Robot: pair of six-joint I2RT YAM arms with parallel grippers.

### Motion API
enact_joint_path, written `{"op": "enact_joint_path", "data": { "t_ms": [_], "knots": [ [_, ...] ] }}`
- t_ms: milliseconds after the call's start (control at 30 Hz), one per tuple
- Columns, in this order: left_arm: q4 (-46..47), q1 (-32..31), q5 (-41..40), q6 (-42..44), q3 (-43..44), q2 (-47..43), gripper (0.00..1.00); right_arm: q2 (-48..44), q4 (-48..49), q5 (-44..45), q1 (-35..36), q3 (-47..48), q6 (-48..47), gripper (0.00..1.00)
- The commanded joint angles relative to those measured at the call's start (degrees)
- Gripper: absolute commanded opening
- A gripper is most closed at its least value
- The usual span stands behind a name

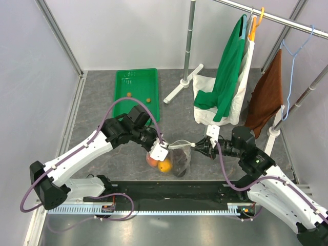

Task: Place the food in the zip-top bag and seal the zipper
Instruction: Zip the zipper food storage bag at the center of the board.

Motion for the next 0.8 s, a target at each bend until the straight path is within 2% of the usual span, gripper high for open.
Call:
{"op": "enact_joint_path", "data": {
  "t_ms": [0,67,167,300,467,600,767],
  "knots": [
    [4.64,-0.17,0.60,0.37,-0.72,-3.10,0.02,-0.94,2.73,0.71,-0.05,-0.08,3.38,0.07],
    [5.60,-0.17,0.16,-0.16,-1.77,-3.36,0.02,-1.55,2.82,1.41,-0.13,0.09,3.91,0.00],
    [6.04,-0.17,0.07,-0.78,-2.74,-3.71,0.03,-2.08,2.91,1.94,-0.05,0.70,4.09,0.00],
    [6.39,-0.17,-0.19,-8.40,-1.61,-2.49,0.48,-2.08,2.48,0.37,-0.13,1.85,3.12,0.00],
    [7.36,-0.26,5.67,-21.14,6.39,-0.29,0.63,-0.68,-1.47,0.01,-0.05,4.82,-0.39,0.00],
    [13.15,-1.93,5.08,-32.58,12.26,3.57,0.63,0.11,-4.99,-1.05,-0.13,7.21,-5.22,0.00],
    [14.92,-5.00,4.38,-36.20,16.76,10.86,0.61,0.12,-8.77,-0.87,-0.13,8.88,-8.30,0.00]
  ]
}}
